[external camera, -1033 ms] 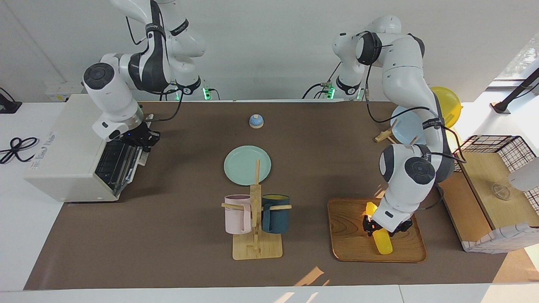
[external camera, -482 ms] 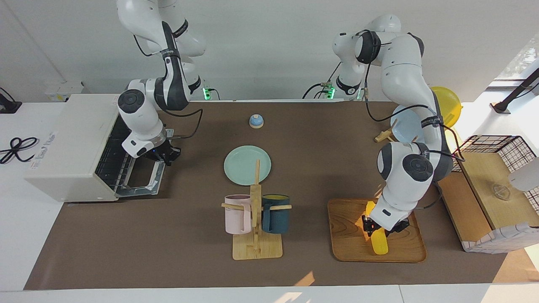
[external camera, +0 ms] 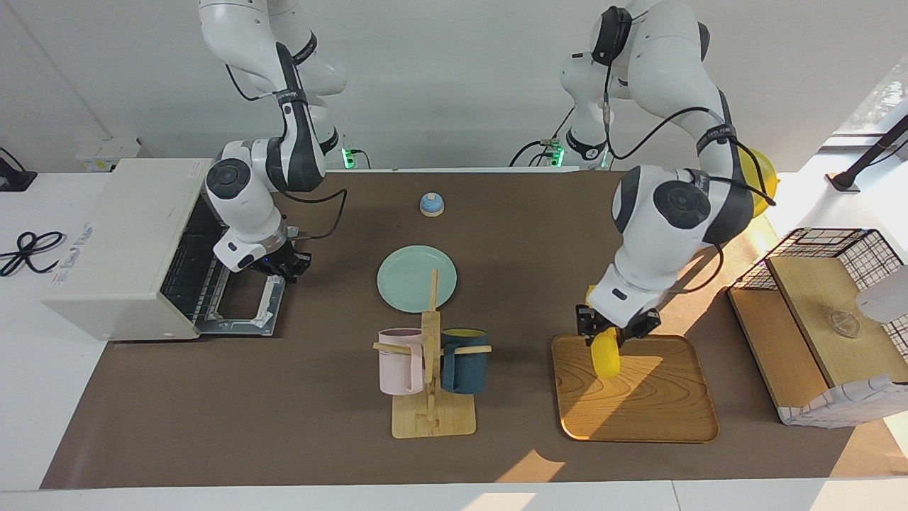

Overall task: Put corn in oven
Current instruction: 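Carry the yellow corn over the green plate with the left gripper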

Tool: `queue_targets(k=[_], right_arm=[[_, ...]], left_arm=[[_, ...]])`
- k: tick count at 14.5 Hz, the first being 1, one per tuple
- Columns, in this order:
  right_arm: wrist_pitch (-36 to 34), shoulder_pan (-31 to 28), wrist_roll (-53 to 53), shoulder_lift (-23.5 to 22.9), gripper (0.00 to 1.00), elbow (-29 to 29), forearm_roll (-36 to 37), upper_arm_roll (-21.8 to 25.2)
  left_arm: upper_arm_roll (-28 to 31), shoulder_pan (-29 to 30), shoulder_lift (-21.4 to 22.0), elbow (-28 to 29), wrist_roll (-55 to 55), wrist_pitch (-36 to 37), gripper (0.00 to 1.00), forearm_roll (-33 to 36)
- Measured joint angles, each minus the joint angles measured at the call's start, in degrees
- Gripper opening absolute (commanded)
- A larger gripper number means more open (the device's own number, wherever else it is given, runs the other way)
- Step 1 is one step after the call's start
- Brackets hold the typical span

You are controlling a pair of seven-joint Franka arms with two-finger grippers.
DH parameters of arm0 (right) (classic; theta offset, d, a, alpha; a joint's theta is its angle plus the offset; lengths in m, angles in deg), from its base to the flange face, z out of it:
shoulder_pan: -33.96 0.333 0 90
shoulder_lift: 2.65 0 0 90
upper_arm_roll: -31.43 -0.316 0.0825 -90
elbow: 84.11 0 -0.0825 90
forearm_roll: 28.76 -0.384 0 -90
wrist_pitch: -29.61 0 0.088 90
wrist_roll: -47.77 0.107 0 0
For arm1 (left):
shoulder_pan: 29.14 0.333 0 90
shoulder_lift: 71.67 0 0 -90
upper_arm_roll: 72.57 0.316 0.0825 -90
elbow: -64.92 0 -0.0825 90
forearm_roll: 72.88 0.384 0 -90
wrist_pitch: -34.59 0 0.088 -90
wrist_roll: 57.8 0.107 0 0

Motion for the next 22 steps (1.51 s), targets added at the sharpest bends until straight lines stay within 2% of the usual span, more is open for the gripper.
queue_targets(k=[2, 4, 8, 10, 11, 15, 19, 22], right_arm=[[-5.68, 0.00, 0.01, 0.51, 0.65, 4.20, -0.08, 0.01], [-12.48, 0.00, 0.01, 1.41, 0.68, 9.10, -0.11, 0.02], [-22.71, -0.12, 0.02, 3.28, 0.72, 15.16, -0.12, 0.38], [-27.36, -0.12, 0.02, 4.36, 0.83, 17.10, -0.12, 0.47], [-29.74, -0.08, 0.02, 4.89, 1.00, 18.57, -0.12, 0.46], [-37.77, 0.05, 0.01, 6.13, 1.00, 27.85, -0.12, 0.27], [-38.41, 0.09, 0.01, 5.71, 1.00, 28.80, -0.12, 0.23], [-38.40, 0.34, 0.01, 5.34, 1.00, 28.80, -0.12, 0.22]], left_arm=[[-0.15, -4.38, 5.25, 7.34, -5.83, -0.04, 0.00, -0.20], [-0.23, -8.74, 8.30, 13.09, -10.79, -1.79, 0.00, -0.26], [-0.24, -14.99, 10.41, 20.13, -15.92, -8.90, 0.00, -2.03], [-0.21, -17.72, 10.88, 22.00, -16.80, -11.39, 0.00, -3.13], [-0.21, -19.05, 10.86, 22.61, -17.65, -13.06, 0.00, -3.60], [-0.21, -25.02, 8.09, 24.58, -22.68, -20.82, 0.00, -3.93], [-0.16, -28.73, 2.40, 24.46, -27.24, -29.58, 0.00, -3.95], [0.44, -28.74, 0.72, 23.76, -27.63, -32.24, 0.00, -3.96]])
